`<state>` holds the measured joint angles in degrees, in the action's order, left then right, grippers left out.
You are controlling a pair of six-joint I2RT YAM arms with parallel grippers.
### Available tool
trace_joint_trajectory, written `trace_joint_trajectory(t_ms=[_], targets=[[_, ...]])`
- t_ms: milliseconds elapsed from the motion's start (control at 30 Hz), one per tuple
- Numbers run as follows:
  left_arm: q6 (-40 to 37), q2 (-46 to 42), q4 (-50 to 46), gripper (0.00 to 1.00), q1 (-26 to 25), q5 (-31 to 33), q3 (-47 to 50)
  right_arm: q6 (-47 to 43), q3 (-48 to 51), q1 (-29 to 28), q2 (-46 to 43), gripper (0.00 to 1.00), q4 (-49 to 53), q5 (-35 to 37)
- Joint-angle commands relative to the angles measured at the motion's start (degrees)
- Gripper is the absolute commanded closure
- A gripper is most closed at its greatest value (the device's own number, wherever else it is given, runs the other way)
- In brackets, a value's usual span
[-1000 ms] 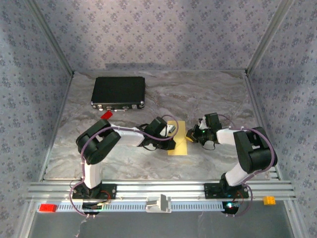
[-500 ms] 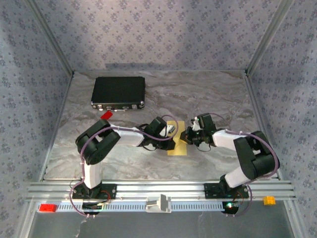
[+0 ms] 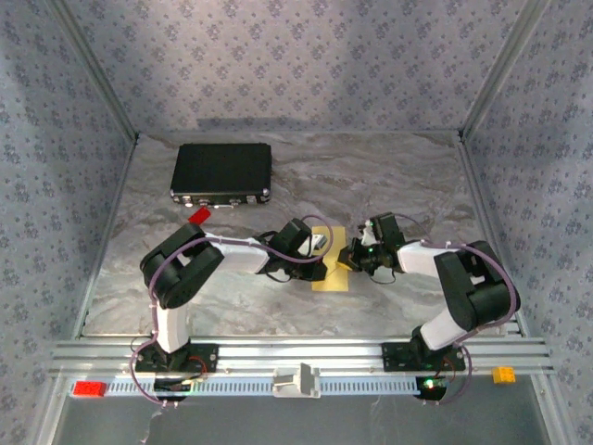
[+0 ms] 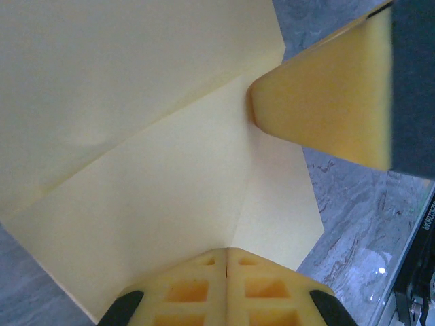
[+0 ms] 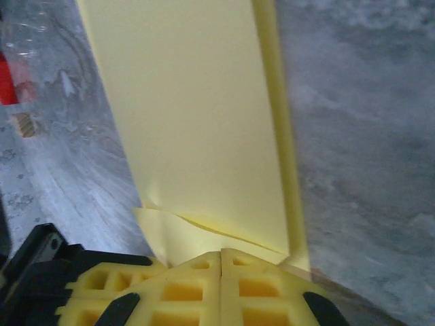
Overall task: Fold a paper plane with a square sheet of paper (pick it up from the middle)
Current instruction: Fold the triangle a second time at the center of the table.
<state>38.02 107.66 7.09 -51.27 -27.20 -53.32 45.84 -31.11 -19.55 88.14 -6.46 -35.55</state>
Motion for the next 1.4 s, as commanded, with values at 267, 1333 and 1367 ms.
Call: trace_joint_trajectory(t_ms=[267, 1333, 1367], targets=[[0.07, -1.41, -3.97, 0.98, 0.03, 1.21, 0.26, -1.30, -0.85, -1.74, 4.80, 0.99, 2.63, 2.81], [-2.33, -2.02, -8.59, 0.89, -2.21, 3.73, -1.51, -1.70, 0.20, -1.25, 5.19, 1.00, 3.81, 4.19], [-2.98, -2.55, -9.33, 0.89, -2.33, 3.73, -1.46, -1.80, 0.00, -1.21, 5.29, 1.00, 3.84, 4.11]])
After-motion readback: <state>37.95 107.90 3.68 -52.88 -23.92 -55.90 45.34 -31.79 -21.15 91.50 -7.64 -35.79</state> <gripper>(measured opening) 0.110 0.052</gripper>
